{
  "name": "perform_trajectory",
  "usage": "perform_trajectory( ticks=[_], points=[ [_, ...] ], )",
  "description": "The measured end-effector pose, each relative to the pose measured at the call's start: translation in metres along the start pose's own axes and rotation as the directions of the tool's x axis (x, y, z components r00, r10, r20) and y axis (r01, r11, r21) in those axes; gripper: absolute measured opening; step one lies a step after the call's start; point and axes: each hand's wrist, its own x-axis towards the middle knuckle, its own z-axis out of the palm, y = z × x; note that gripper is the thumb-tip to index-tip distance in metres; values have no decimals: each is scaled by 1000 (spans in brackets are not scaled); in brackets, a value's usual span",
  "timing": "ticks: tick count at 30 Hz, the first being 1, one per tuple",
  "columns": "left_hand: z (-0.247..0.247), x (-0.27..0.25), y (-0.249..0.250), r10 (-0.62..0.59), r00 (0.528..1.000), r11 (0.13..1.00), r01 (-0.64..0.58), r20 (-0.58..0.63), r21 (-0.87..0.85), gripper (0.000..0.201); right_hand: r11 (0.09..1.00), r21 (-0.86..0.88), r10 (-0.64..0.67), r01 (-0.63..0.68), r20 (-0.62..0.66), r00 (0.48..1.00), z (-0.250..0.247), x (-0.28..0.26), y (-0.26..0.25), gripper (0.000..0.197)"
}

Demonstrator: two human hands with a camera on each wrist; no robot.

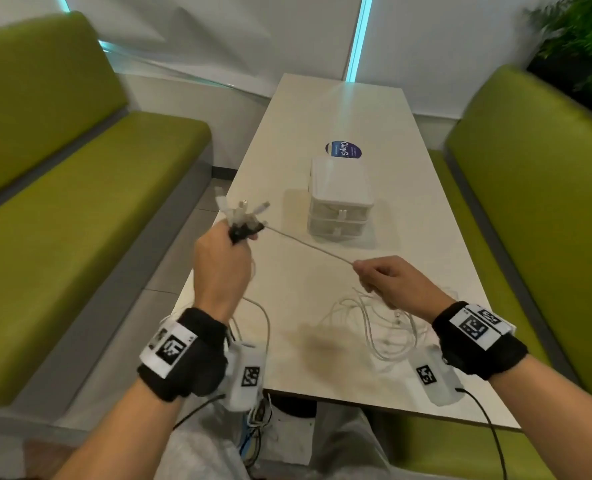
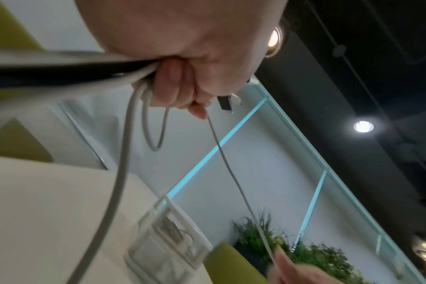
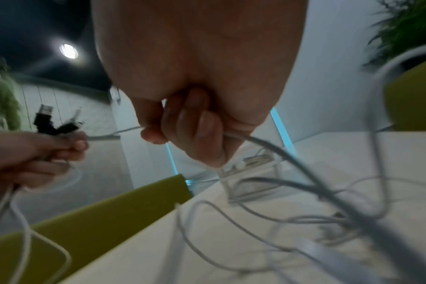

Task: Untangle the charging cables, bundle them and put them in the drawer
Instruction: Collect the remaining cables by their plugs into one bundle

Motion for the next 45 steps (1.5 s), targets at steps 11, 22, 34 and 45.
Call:
perform_trajectory(
  ticks=[11, 22, 34, 45],
  points=[
    [37, -34, 10, 415, 885, 902, -430, 210, 31, 65, 932, -353, -73, 87, 52, 996, 12, 9, -12, 44],
    [45, -43, 4, 384, 802, 882, -466, 458, 77, 19, 921, 390, -50, -7, 136, 989, -1, -3, -32, 27],
    [19, -22, 13, 163, 983, 936, -182, -87, -301, 29, 999, -2, 52, -52, 38, 998, -3, -8, -4, 51],
    [45, -50, 16, 225, 836, 940, -322, 501, 116, 41, 945, -326, -1, 25, 76, 997, 3, 2, -24, 33]
  ],
)
